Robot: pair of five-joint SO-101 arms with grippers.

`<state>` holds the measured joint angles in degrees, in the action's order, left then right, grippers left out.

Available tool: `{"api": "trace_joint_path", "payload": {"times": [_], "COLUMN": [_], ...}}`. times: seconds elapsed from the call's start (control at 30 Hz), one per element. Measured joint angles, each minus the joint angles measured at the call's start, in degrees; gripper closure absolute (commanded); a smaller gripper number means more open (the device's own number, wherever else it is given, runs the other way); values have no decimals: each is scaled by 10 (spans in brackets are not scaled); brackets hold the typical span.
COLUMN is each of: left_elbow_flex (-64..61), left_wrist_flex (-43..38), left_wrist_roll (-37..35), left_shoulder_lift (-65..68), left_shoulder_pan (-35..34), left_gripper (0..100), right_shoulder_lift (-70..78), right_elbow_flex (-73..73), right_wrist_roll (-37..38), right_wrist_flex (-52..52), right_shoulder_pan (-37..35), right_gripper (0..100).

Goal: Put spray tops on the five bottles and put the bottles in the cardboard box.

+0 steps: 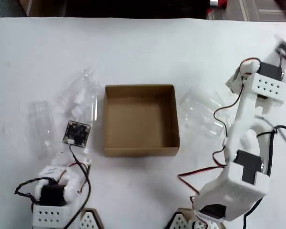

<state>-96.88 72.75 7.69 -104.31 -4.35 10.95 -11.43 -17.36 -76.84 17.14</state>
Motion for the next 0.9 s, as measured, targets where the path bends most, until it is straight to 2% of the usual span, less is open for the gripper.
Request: {"api": "trace_joint_path", "payload": {"times": [0.13,0.33,0.6,0.9], "left_elbow_flex": [0,0,0,0], "left_wrist_flex": [0,0,0,0], "left_wrist_roll": [0,0,0,0], "left_shoulder_lift": [0,0,0,0], "left_shoulder_pan": [0,0,0,0], "left_gripper": [976,976,976,976], "right_shoulder_lift": [-3,93,218,187], "right_elbow_flex": [-2,-4,-91,-103], "right_wrist_roll": [186,392,480,658], "right_wrist_flex": [-6,-6,-5,-69], "right_shoulder_pan": [-5,-5,20,25], "right_gripper": [840,839,839,839]}}
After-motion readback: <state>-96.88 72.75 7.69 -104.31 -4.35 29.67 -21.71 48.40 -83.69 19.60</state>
